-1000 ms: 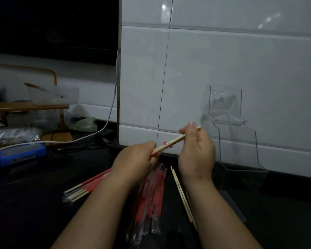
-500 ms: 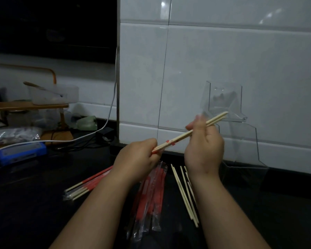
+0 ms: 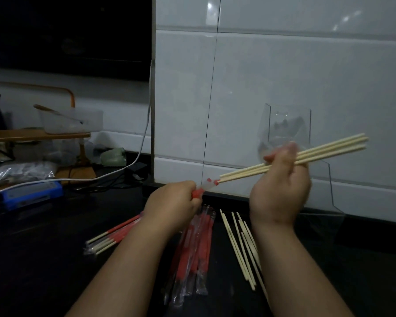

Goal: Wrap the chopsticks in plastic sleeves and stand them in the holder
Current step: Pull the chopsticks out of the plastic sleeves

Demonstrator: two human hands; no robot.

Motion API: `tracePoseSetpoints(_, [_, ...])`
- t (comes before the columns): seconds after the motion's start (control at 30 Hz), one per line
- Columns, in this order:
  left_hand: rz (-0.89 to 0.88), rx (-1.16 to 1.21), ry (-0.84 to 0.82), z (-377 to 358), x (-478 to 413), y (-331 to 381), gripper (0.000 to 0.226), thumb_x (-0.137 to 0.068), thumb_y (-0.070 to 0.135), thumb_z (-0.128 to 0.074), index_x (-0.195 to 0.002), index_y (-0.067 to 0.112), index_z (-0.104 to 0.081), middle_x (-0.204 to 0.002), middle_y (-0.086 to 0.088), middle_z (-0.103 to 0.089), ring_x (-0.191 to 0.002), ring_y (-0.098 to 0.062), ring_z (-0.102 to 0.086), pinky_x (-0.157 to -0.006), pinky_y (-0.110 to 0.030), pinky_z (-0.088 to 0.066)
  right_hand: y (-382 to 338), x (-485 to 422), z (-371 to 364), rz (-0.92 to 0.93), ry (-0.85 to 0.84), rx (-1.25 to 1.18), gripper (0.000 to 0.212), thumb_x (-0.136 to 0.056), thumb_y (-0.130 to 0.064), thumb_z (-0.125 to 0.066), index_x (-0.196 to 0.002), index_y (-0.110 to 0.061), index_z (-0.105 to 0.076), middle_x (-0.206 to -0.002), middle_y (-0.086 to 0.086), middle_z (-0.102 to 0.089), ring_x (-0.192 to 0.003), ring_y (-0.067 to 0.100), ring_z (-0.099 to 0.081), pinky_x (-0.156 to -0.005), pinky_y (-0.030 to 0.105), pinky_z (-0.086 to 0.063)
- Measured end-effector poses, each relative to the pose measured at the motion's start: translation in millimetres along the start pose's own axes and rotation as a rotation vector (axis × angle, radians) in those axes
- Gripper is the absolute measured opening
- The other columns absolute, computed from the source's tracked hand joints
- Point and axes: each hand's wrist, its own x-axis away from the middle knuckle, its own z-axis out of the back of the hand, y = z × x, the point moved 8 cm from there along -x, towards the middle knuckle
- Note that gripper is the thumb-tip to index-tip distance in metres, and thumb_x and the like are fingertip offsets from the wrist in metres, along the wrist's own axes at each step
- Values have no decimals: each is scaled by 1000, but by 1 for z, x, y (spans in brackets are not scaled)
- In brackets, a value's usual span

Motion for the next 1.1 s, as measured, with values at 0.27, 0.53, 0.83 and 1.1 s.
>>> tracePoseSetpoints(0.27, [205,53,22,5,-1,-18,25,-96,36,-46,-91,19,-64,-87,-2,-61,-82,-29,-56,-68,-34,-43,16,9,-38,-62,-512,445,38,-103,-42,-38,-76,-18,-49,-66,-1,-58,-62,19,-58,-53,31,-39])
tracePoseSetpoints(0.53, [222,80,54,9,0,-18,28,-98,37,-44,-92,16,-62,-89,-5,-62,-83,-31,-55,-72,-36,-46,106,58,-39,-425,-1161,1253,51,-97,-11,-45,-143,-3,-26,-134,18,-54,-117,33,-56,-91,37,-45])
tracePoseSetpoints(0.83, [198,103,85,8,0,-16,31,-100,40,-43,-89,19,-62,-77,3,-52,-77,-26,-51,-67,-34,-40,129,58,-31,-465,-1165,1384,57,-92,-9,-58,-143,-6,-33,-140,17,-44,-125,33,-50,-99,42,-44])
tracePoseSetpoints(1.1, [183,130,88,8,0,-14,32,-100,42,-42,-88,20,-62,-73,4,-53,-75,-24,-54,-64,-34,-39,130,61,-32,-459,-1235,1453,62,-90,-11,-62,-145,-10,-33,-145,15,-30,-130,35,-42,-102,43,-45])
